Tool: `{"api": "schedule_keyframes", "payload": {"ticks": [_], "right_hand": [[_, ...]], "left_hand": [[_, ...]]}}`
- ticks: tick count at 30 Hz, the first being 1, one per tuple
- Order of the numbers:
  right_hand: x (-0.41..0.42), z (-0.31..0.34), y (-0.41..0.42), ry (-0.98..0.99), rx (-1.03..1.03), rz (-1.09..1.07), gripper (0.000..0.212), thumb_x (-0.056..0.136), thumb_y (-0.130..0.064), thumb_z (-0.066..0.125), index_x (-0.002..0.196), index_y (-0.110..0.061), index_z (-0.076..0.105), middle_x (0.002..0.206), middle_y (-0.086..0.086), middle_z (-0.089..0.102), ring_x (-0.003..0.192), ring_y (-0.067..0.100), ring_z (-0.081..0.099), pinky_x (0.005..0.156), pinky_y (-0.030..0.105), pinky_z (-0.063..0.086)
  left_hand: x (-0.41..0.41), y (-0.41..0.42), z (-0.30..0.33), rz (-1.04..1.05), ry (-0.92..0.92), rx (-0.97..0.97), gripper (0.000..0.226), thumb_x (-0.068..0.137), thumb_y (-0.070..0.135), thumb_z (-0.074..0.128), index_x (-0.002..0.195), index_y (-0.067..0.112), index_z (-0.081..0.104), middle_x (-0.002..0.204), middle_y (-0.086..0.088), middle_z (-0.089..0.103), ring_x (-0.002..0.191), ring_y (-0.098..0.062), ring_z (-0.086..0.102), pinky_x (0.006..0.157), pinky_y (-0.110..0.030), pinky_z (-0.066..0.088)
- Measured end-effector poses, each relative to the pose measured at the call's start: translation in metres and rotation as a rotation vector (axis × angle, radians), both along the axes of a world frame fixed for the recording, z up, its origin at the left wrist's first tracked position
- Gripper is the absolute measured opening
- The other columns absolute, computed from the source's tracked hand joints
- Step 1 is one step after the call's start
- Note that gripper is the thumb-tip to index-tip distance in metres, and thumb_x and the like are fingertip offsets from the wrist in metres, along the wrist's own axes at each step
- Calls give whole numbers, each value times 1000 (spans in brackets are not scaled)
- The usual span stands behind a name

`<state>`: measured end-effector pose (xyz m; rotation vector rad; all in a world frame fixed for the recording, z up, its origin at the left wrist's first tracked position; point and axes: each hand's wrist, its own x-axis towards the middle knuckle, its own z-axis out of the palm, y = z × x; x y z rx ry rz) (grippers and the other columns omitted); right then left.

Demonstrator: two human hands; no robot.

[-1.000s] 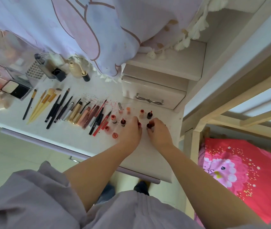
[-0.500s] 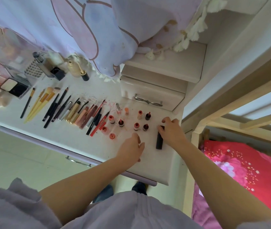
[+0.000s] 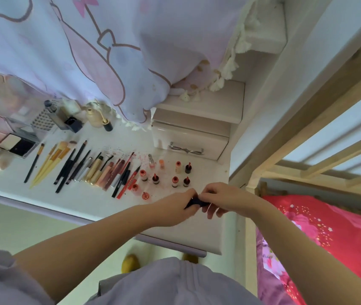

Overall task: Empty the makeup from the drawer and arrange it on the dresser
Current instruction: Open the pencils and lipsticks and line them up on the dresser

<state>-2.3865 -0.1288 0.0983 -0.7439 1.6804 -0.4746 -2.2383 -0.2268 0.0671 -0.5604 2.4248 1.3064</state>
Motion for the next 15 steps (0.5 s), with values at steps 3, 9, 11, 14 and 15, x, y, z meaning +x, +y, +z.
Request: {"api": "schedule_keyframes", "payload": {"ticks": [3,9,11,14,15], "right_hand": [[1,27,1,-33,-67,132,22,96,-35,48,100,-17,59,86,-4,70,76,7,68,60,19,49],[14,55,-2,466,-241,551,19,97,-38,42,102,-29,57,82,-19,60,75,-3,56,63,10,41],[7,62,6,504,-256,536,14,98,-37,42,95,-31,55,79,-18,60,72,-3,56,64,11,40],[-20,63,26,513,-261,332,16,98,-32,44,84,-32,52,76,-12,63,61,-8,55,59,9,40],[-24,58,32,459,-256,250,14,98,-29,44,87,-32,52,78,-11,65,61,-8,57,59,9,41]], "left_hand": [[7,-7,28,-70,4,-46,21,98,39,36,104,21,46,80,7,54,67,-8,51,59,-23,43],[16,-13,56,-190,40,-168,29,99,39,32,113,18,47,84,-3,58,69,-17,52,69,-36,47],[26,-23,56,-193,56,-177,19,99,39,33,105,27,47,77,2,55,61,-11,48,60,-28,43],[53,-44,45,-70,-1,-183,12,99,38,34,96,32,45,74,5,51,57,-8,42,56,-23,39],[60,-48,38,2,-18,-148,15,99,37,35,101,27,46,76,3,52,60,-10,44,59,-24,41]]}}
